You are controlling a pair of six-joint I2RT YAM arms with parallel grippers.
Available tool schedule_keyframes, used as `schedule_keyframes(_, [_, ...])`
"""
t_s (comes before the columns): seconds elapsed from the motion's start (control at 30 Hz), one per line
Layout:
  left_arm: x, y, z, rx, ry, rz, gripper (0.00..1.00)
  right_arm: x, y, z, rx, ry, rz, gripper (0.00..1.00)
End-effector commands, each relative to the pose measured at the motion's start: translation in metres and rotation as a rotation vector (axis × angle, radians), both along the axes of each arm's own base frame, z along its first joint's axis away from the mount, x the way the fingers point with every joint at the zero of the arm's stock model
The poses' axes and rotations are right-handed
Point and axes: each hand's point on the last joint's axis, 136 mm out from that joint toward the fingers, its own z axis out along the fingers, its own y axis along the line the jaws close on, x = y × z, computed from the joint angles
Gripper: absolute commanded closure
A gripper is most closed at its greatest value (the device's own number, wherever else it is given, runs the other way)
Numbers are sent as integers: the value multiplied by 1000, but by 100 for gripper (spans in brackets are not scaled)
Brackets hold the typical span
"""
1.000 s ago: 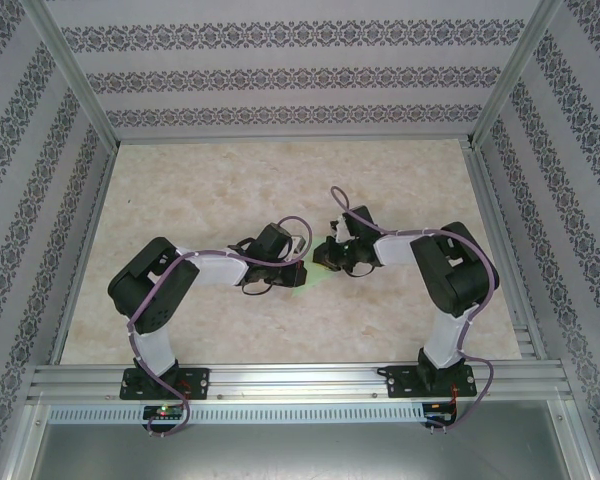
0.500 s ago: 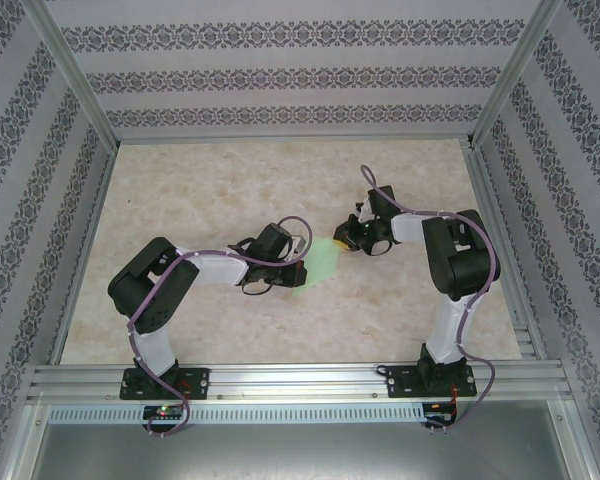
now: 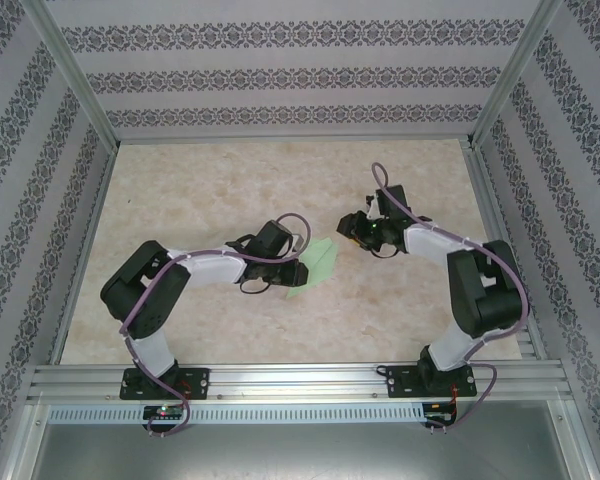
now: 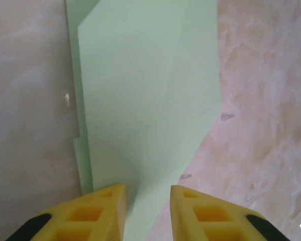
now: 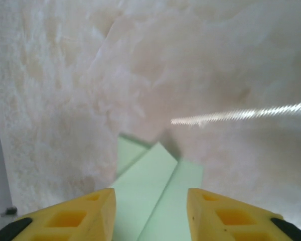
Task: Fold a paper plane with a square sheet of paper (pick it up from the middle)
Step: Pick up the paper from the center of the table.
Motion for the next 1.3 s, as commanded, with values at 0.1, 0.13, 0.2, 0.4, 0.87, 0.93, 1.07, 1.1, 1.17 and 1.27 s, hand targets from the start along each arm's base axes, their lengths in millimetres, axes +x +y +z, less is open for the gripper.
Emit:
schedule_keyframes(0.1, [22, 8, 25, 13, -78, 122, 67, -26, 16, -12, -63, 26, -47, 52])
schedule_keyframes(0.13, [24, 9, 23, 16, -75, 134, 67, -27, 20, -13, -70, 24, -49, 51])
schedule_keyframes(0.2, [26, 12, 20, 24, -70, 155, 68, -27, 28, -16, -66, 27, -42, 51])
schedule_keyframes(0.4, [31, 27, 14, 41, -48, 220, 67, -25, 47, -29, -67, 49, -3, 52])
schedule_keyframes(0.87, [35, 47, 10, 37, -8, 285, 59, -26, 82, -35, 24, 62, 81, 60])
schedule_keyframes(0.93, [35, 49, 10, 24, 4, 296, 56, -27, 88, -30, 71, 61, 91, 61])
schedule_keyframes(1.07, [37, 56, 9, -3, 34, 323, 52, -31, 97, -22, 161, 45, 94, 62])
schedule_keyframes(1.1, [38, 58, 8, -11, 41, 332, 50, -33, 98, -22, 173, 44, 93, 62])
schedule_keyframes(1.17, [39, 61, 9, -22, 50, 344, 46, -35, 99, -23, 182, 41, 92, 63])
schedule_keyframes(1.27, [40, 66, 10, -29, 50, 355, 38, -37, 101, -28, 172, 45, 92, 65])
